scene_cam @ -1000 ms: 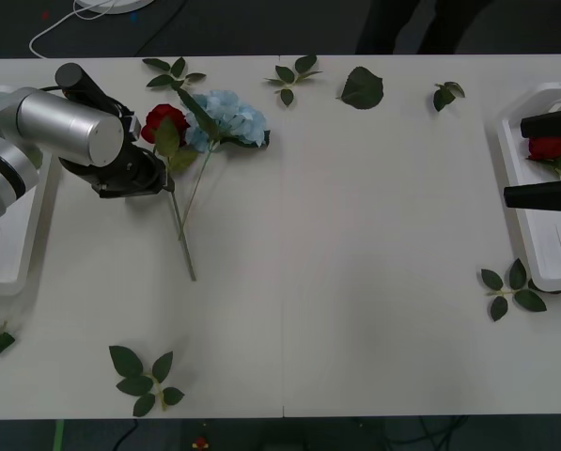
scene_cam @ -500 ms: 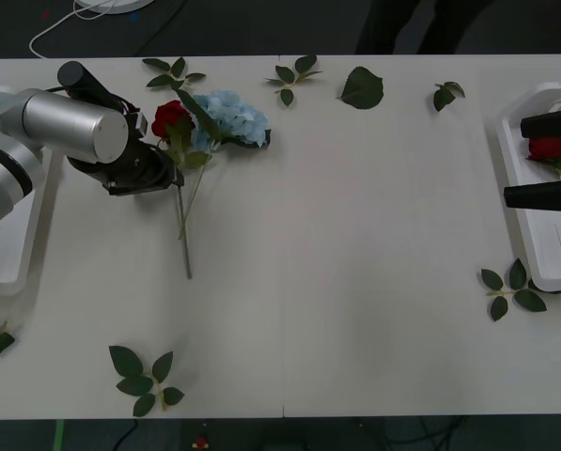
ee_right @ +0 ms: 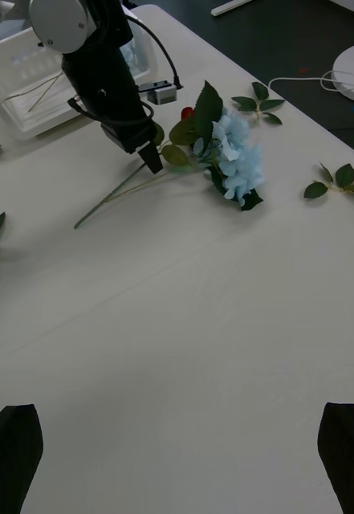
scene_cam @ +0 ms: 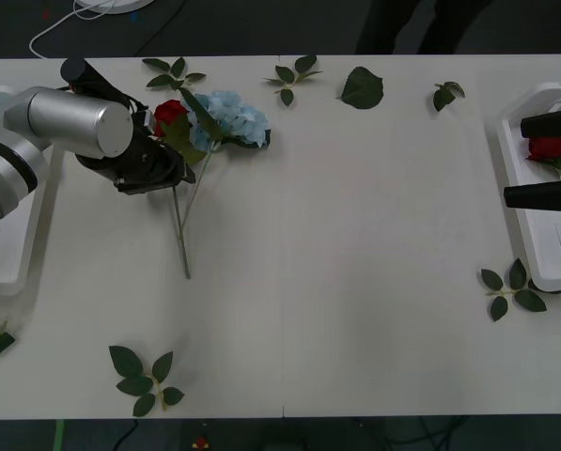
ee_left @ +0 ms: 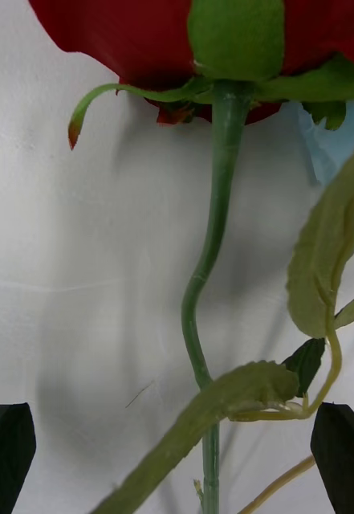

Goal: Place the red flowers into the right box and the blue flowers into the left box. If a person shows an open palm, hand one flower to the person first, then continue sorting.

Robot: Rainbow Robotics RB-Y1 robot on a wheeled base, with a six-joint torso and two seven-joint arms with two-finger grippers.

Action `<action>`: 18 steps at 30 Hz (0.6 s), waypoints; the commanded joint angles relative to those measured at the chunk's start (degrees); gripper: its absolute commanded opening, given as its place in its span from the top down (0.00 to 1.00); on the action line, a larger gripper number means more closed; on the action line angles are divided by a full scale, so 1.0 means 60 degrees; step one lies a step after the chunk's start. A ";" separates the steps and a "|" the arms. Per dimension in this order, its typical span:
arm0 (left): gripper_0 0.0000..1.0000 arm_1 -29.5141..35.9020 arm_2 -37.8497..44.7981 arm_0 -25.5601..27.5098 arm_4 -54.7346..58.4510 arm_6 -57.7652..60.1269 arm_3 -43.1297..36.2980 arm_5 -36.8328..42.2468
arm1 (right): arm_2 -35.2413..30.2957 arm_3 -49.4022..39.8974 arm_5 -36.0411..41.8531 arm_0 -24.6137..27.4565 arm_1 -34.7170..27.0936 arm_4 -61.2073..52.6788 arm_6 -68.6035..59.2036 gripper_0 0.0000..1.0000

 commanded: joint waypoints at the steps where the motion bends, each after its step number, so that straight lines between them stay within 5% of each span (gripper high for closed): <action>1: 0.00 -0.0119 -0.0551 -0.0551 0.0164 0.0596 -0.0127 -0.0119 | -0.0174 -0.0145 -0.0103 0.0093 -0.0445 -0.0119 -0.0011 0.00; 15: 0.00 -0.0119 -0.1386 -0.0785 0.0530 0.0670 -0.0157 -0.0427 | -0.0174 -0.0145 -0.0103 0.0093 -0.0445 -0.0119 -0.0011 0.00; 16: 0.17 -0.0134 -0.1386 -0.0800 0.0559 0.0655 -0.0157 -0.0427 | -0.0174 -0.0145 -0.0103 0.0093 -0.0445 -0.0119 -0.0011 0.00; 17: 0.52 -0.0149 -0.1386 -0.0800 0.0574 0.0655 -0.0171 -0.0427 | -0.0174 -0.0145 -0.0103 0.0093 -0.0445 -0.0119 -0.0011 0.00; 18: 1.00 -0.0149 -0.1386 -0.0814 0.0574 0.0670 -0.0201 -0.0427 | -0.0174 -0.0145 -0.0103 0.0093 -0.0445 -0.0119 -0.0011 0.00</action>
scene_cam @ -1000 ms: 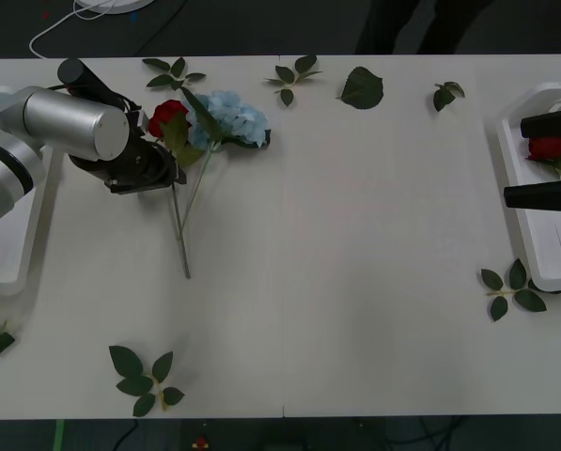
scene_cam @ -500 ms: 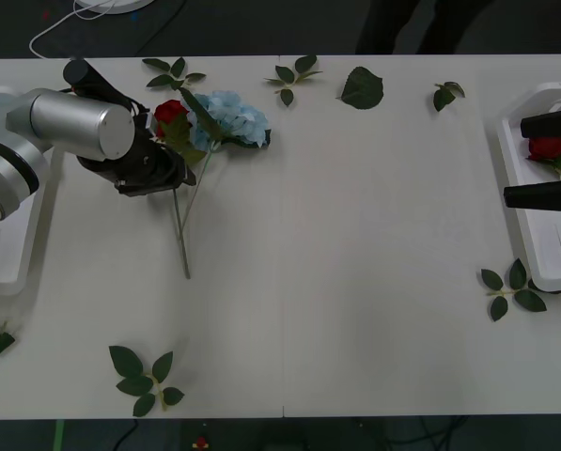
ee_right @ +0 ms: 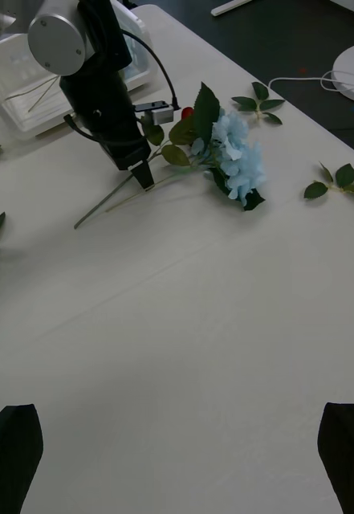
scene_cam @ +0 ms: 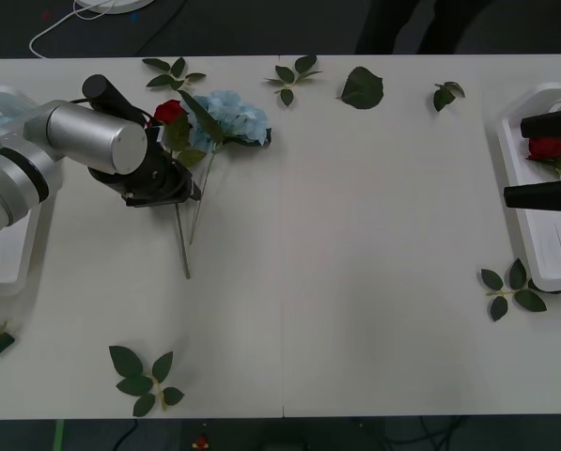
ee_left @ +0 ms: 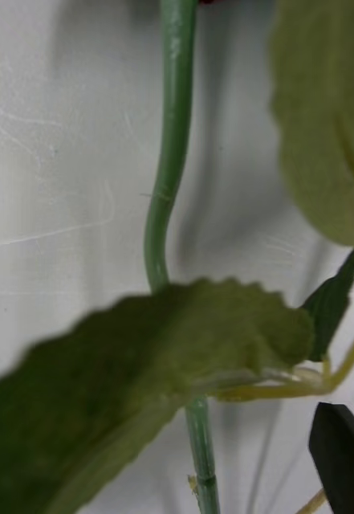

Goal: Place the red flowers into the right box and the blue flowers into the left box. If a person shows an open palm, hand one flower to the person first, then continue sorting.

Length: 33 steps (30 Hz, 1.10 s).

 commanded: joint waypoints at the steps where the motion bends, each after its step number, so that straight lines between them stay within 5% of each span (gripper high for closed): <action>1: 1.00 -0.0149 -0.0065 -0.0641 0.0137 0.0666 -0.0213 -0.0116 | -0.0174 -0.0145 -0.0103 0.0093 -0.0445 -0.0119 -0.0011 0.00; 22: 1.00 -0.0135 0.0081 -0.0700 0.0005 0.0578 -0.0243 -0.0116 | -0.0174 -0.0145 -0.0103 0.0093 -0.0445 -0.0119 -0.0011 0.00; 33: 1.00 0.0466 0.3699 -0.0685 -0.0361 -0.1004 -0.0243 0.0704 | -0.0174 -0.0145 -0.0103 0.0093 -0.0445 -0.0119 -0.0011 0.00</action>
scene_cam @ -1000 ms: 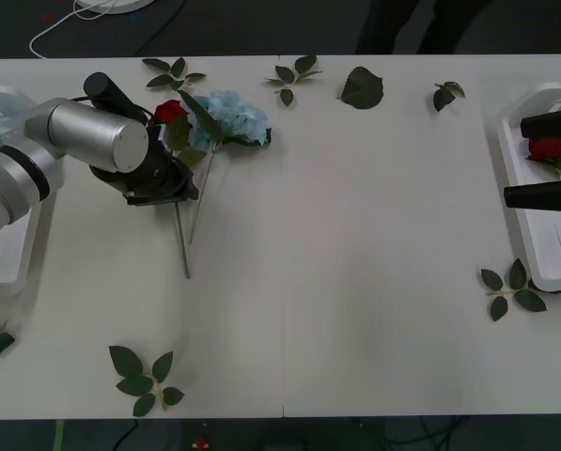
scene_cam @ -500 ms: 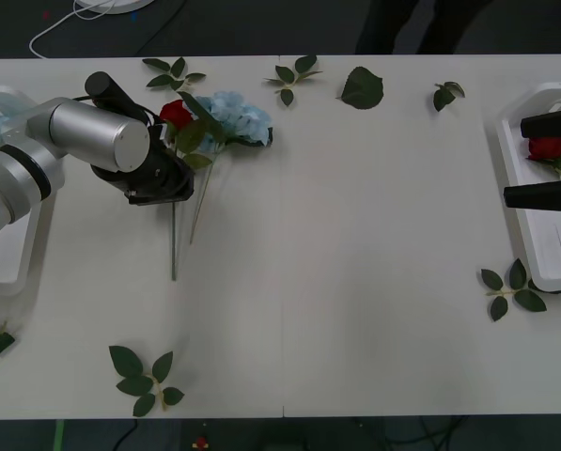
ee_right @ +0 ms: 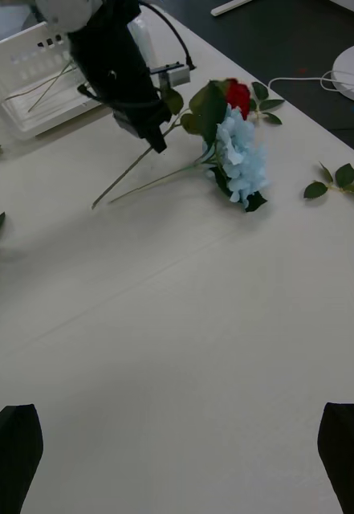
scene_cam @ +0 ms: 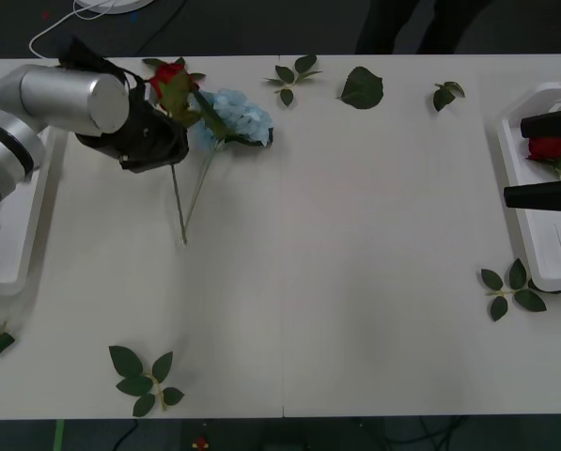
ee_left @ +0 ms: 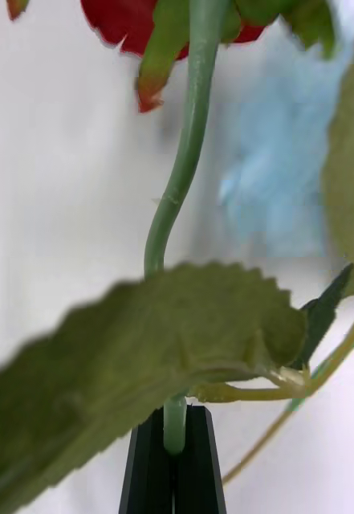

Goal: Place the red flowers into the right box and the blue flowers into the left box. If a person shows an open palm, hand one flower to the person first, then continue sorting.

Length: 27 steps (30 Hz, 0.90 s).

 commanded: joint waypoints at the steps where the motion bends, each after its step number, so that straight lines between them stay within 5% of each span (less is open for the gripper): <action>1: 1.00 0.0549 0.2132 -0.0528 -0.0202 -0.1276 -0.0285 0.0931 | -0.0174 -0.0145 -0.0103 0.0093 -0.0445 -0.0119 -0.0011 0.00; 14: 1.00 0.0549 0.6146 -0.0528 -0.2282 -0.3912 -0.3786 0.5867 | -0.0174 -0.0145 -0.0103 0.0093 -0.0445 -0.0119 -0.0011 0.00; 27: 1.00 -0.3670 0.9456 0.0717 -0.2751 -0.7706 -0.7038 0.5897 | -0.0174 -0.0145 -0.0103 0.0093 -0.0445 -0.0119 -0.0011 0.00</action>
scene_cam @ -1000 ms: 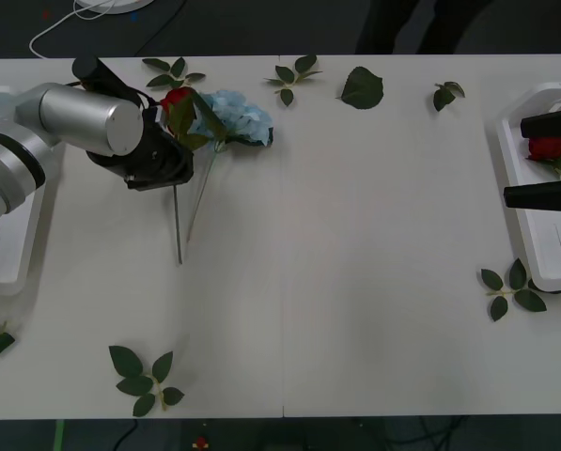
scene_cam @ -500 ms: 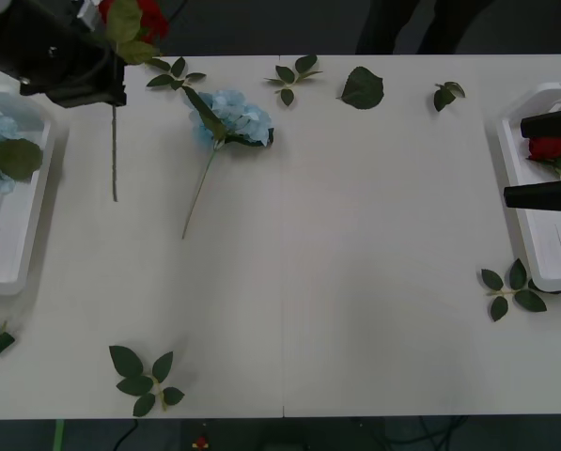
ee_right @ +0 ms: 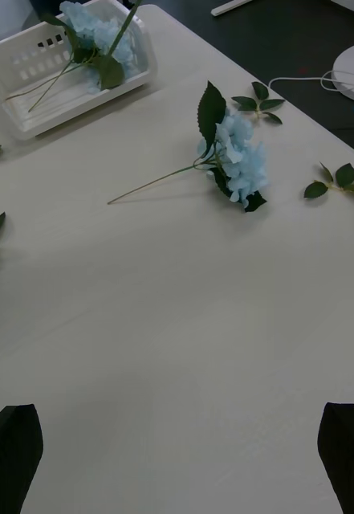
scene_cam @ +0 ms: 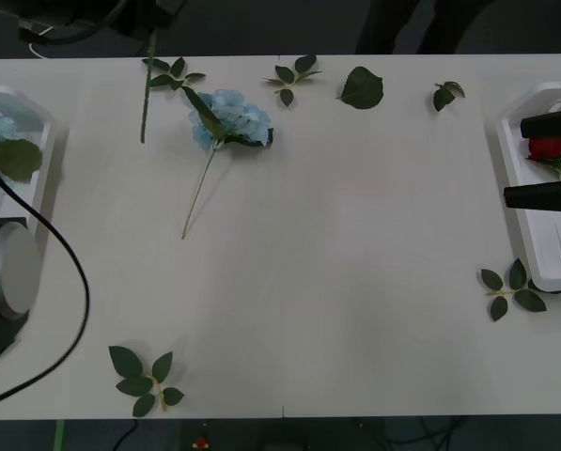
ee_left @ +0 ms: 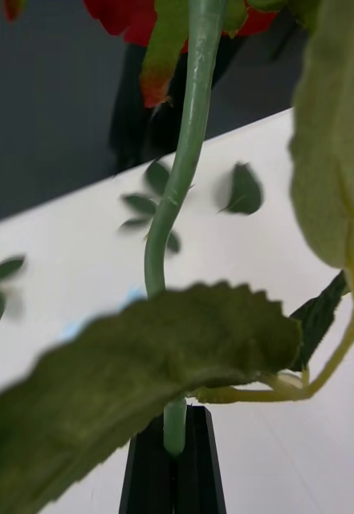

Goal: Place the red flowers into the right box and the blue flowers into the left box. If a person shows an open palm, hand one flower to the person first, then continue sorting.

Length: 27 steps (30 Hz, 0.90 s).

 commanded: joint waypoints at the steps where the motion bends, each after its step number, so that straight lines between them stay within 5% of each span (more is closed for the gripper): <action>1: 1.00 -0.1243 0.0568 0.0714 0.0700 -0.0588 -0.1275 -0.0679 | -0.0175 -0.0144 -0.0102 0.0086 -0.0445 -0.0115 -0.0011 0.00; 8: 1.00 -0.1961 -0.0077 0.1740 0.3279 -0.0749 -0.1304 -0.2817 | 0.0250 -0.0129 -0.0014 0.0496 -0.0518 -0.0291 -0.0041 0.00; 18: 1.00 -0.1961 -0.1732 0.1798 0.4465 -0.0456 -0.1201 -0.4897 | 0.0236 -0.0114 0.0001 0.0496 -0.0474 -0.1009 -0.0085 0.00; 27: 1.00 -0.1741 -0.3490 0.1549 0.6091 -0.0119 -0.0762 -0.6919 | 0.1188 -0.0129 -0.2416 0.0511 -0.0357 -0.1726 0.0091 0.00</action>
